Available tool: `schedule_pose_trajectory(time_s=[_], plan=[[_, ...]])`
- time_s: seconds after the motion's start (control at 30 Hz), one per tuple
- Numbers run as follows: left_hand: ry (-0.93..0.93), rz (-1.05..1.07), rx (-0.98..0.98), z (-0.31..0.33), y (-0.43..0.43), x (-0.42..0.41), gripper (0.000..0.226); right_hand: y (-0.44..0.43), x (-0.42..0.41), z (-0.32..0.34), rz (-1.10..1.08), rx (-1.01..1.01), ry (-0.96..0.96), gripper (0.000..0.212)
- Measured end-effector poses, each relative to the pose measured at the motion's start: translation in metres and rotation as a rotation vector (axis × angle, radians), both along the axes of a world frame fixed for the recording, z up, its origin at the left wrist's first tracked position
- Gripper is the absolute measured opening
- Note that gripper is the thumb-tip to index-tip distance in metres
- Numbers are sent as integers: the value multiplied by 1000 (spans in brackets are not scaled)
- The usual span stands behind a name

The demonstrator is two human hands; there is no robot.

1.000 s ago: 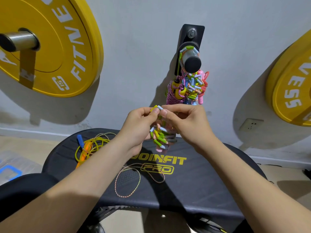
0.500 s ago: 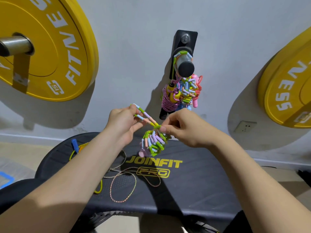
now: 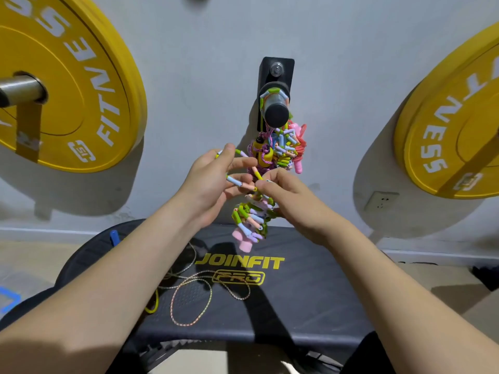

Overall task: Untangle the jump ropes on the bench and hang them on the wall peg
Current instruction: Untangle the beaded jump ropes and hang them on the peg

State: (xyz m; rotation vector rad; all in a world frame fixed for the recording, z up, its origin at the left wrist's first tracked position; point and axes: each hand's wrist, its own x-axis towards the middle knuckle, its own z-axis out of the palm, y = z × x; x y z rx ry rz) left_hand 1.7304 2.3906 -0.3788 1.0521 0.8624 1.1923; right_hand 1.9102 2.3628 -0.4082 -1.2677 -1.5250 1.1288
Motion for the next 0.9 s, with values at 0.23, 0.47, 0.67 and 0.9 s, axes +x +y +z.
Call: schedule_pose_trajectory(time_s=[0.23,0.47,0.67,0.9], plan=[[36,-15,65,25,-1,-1,22,-3,-6,14,-18,89,-22,31],[-24,121,-21,26,16,10,20,-15,6,34,348,10,-220,31],[-318,75,-156,11,15,28,17,0,15,19,129,107,-539,66],[-169,-15,-77,6,27,26,33,25,5,2,-159,457,-522,13]])
